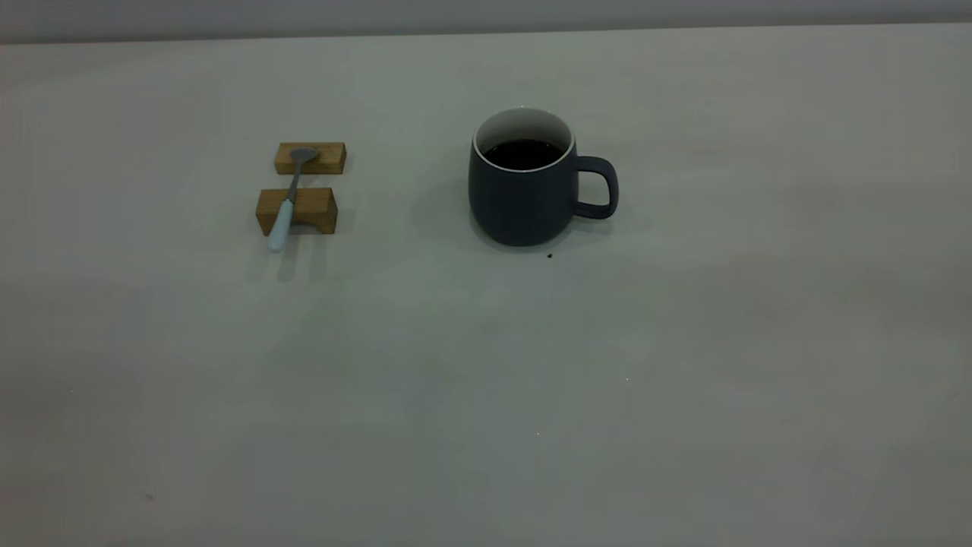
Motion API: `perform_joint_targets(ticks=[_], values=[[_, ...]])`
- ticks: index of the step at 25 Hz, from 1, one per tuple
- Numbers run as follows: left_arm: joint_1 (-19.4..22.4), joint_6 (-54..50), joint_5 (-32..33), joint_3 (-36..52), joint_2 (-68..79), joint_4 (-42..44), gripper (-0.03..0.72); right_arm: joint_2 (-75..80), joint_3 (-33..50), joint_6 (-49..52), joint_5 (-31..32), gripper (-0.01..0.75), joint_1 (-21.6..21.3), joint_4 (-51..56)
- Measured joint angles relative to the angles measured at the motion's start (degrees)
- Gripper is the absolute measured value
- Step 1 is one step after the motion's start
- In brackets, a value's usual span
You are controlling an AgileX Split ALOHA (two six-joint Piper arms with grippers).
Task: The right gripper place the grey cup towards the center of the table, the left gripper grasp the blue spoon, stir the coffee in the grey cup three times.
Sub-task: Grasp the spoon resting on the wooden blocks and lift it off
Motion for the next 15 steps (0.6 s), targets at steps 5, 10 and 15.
perform_joint_targets(ticks=[5,10,15], values=[[0.0,0.0,0.0,0.0,0.0,0.0,0.436,-9.2,2.21,0.61,0.37,0.593,-2.65,-0.09],[0.0,0.0,0.0,0.0,0.0,0.0,0.436,-16.23,3.89,2.25,1.78,0.593,-2.98,-0.36],[0.0,0.0,0.0,0.0,0.0,0.0,0.436,-20.18,3.89,2.38,2.03,0.593,-2.98,-0.39]])
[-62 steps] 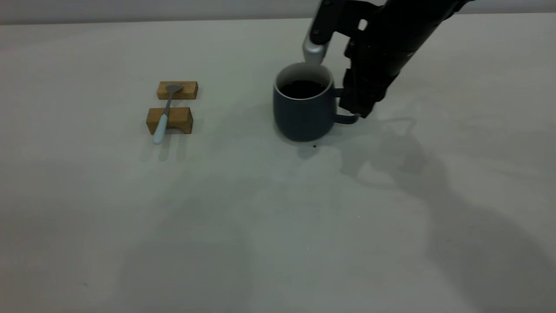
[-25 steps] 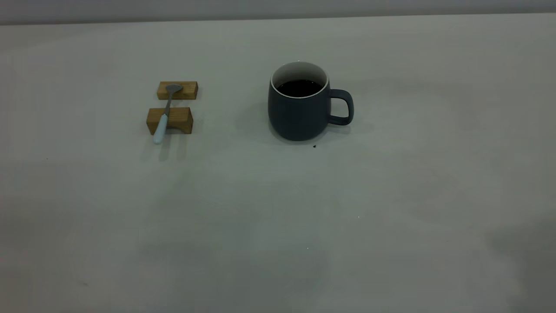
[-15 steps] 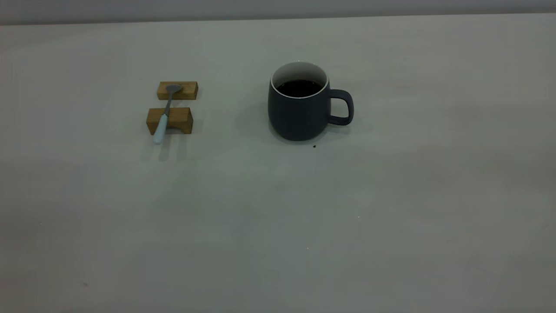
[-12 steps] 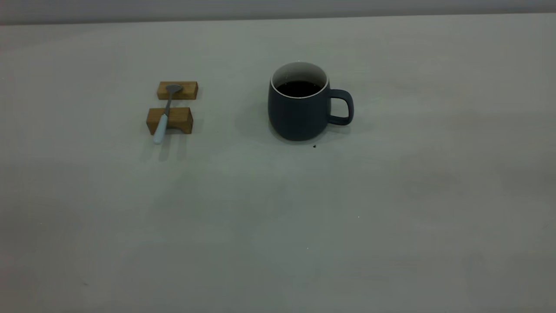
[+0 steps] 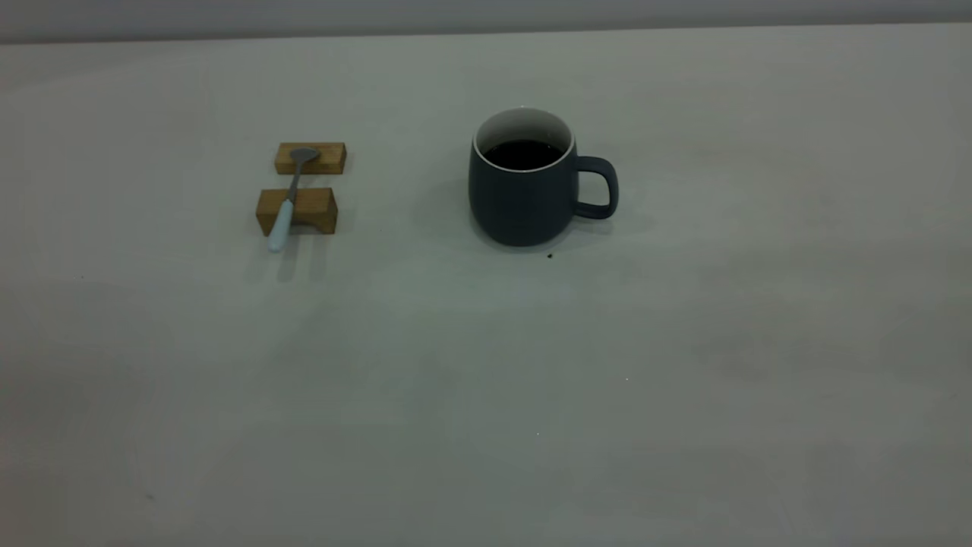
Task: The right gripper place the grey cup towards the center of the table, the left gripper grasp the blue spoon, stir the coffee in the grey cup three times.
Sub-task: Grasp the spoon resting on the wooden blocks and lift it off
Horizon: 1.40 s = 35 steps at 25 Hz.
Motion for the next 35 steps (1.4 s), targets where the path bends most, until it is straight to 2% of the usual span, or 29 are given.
perform_joint_targets(ticks=[29,31,35], values=[[0.0,-0.58,-0.25,-0.12,0.0,-0.28,0.436,-0.04,0.0,0.1,0.16,0.582,0.0,0.0],[0.0,-0.74,-2.47,-1.3,1.43,-0.36,0.444,-0.04,0.0,0.17,0.16,0.582,0.0,0.0],[0.0,-0.34,-11.61,-6.84,13.19,-1.27,0.507,-0.04,0.0,0.22,0.16,0.582,0.0,0.0]])
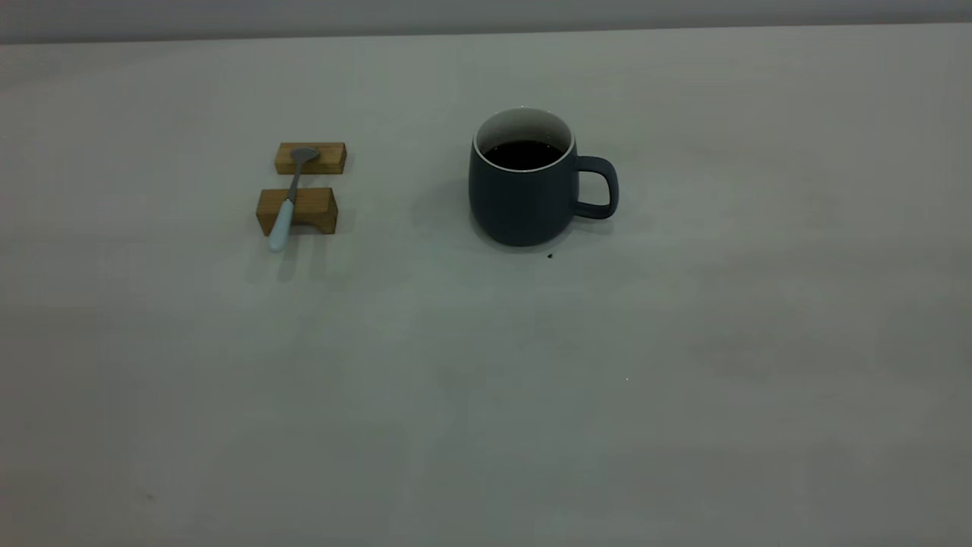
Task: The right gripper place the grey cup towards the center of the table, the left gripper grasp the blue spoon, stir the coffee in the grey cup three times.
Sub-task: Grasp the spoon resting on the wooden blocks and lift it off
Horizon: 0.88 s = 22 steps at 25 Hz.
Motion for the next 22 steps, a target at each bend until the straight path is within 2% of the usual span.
perform_joint_targets(ticks=[4,9,14,22], values=[[0.0,2.36,-7.36,-6.06,18.42,-2.52,0.599,0.0,0.0,0.0,0.0,0.582,0.0,0.0],[0.0,9.18,-12.53,-14.53,41.26,-11.41,0.627,0.0,0.0,0.0,0.0,0.582,0.0,0.0],[-0.69,13.18,-10.52,-25.6,63.91,-16.23,0.627,0.0,0.0,0.0,0.0,0.582,0.0,-0.01],[-7.65,9.74,-4.13,-45.75,95.28,-10.8,0.627,0.0,0.0,0.0,0.0,0.582,0.0,-0.01]])
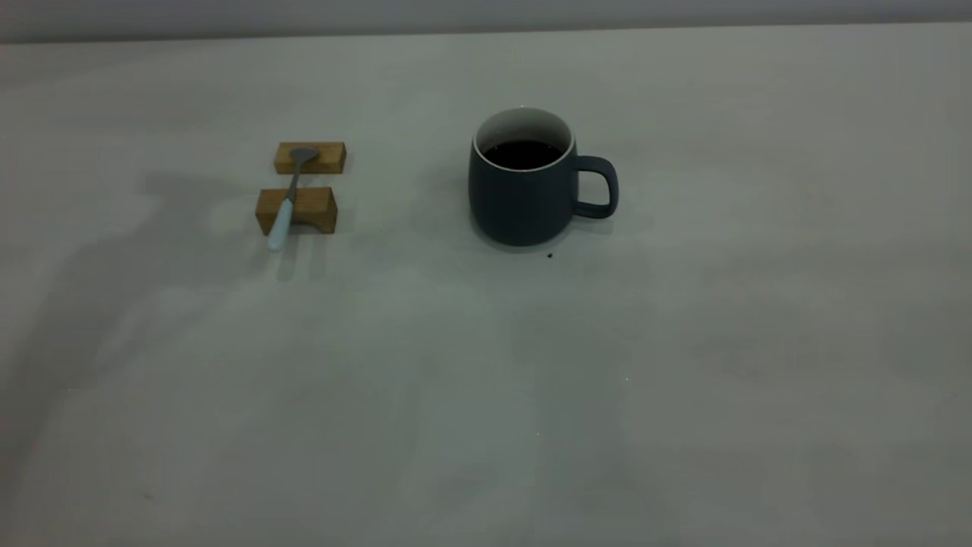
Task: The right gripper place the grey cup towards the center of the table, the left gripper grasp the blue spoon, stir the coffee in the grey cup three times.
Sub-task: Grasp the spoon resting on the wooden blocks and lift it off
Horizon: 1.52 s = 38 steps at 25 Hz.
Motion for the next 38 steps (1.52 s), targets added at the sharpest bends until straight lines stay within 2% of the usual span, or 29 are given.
perform_joint_targets(ticks=[4,7,16,31,38], values=[[-3.88,-3.79,1.86,-6.29,8.92,3.67,0.627,0.0,0.0,0.0,0.0,0.582,0.0,-0.05],[-5.41,-8.09,1.92,-7.13,12.51,5.8,0.625,0.0,0.0,0.0,0.0,0.582,0.0,-0.05],[-5.58,-12.52,-2.72,-5.07,18.71,6.14,0.617,0.0,0.0,0.0,0.0,0.582,0.0,-0.05],[-6.12,-11.74,-10.63,-5.07,27.57,3.12,0.596,0.0,0.0,0.06,0.0,0.582,0.0,-0.05],[-7.71,-11.74,-13.29,-5.07,30.47,2.98,0.595,0.0,0.0,0.11,0.0,0.582,0.0,-0.06]])
